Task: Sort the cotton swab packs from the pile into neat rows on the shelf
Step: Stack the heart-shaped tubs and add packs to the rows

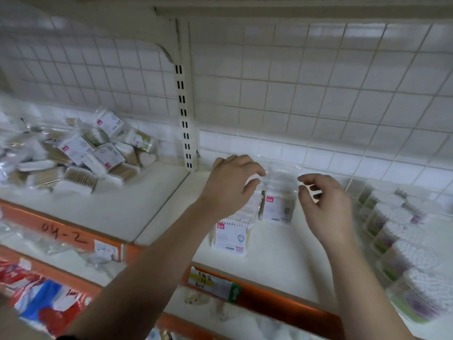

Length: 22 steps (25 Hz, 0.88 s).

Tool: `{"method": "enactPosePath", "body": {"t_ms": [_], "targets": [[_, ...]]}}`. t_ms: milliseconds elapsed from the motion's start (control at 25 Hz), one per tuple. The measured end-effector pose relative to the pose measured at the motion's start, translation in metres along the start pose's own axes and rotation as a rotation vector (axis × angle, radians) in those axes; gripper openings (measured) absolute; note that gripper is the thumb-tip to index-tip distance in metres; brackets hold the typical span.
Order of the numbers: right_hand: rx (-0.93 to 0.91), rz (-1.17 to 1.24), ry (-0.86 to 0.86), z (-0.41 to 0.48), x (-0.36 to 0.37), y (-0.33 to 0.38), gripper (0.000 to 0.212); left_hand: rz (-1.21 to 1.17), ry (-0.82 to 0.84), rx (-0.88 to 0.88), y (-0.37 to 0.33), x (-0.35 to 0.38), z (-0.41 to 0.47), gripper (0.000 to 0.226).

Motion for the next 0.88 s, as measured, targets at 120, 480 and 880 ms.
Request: {"method": "enactPosePath", "body": {"t_ms": [120,480,880], "targets": [[-0.065,0.100,0.088,0.000,0.025,0.044,0.021,0.088,-0.091,-0.090,0.023,-0.036,-0.030,0.019],[-0.156,0.201,0.327,-0.028,0.140,0.140,0.021,0.261,-0.131,-0.275,0.138,-0.122,-0.097,0.022],[-0.108,0.213,0.473,-0.081,0.297,0.222,0.022,0.293,-0.115,-0.387,0.294,-0.197,-0.166,0.022]]}}
Point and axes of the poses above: each hand's wrist, its own z-axis towards the middle knuckle, its own x-axis out of the palm, y = z × x, the point moved 5 cm from there along z, towards the middle knuckle, and after that the axes turned 8 degrees about -y, right-handed, at the moved point
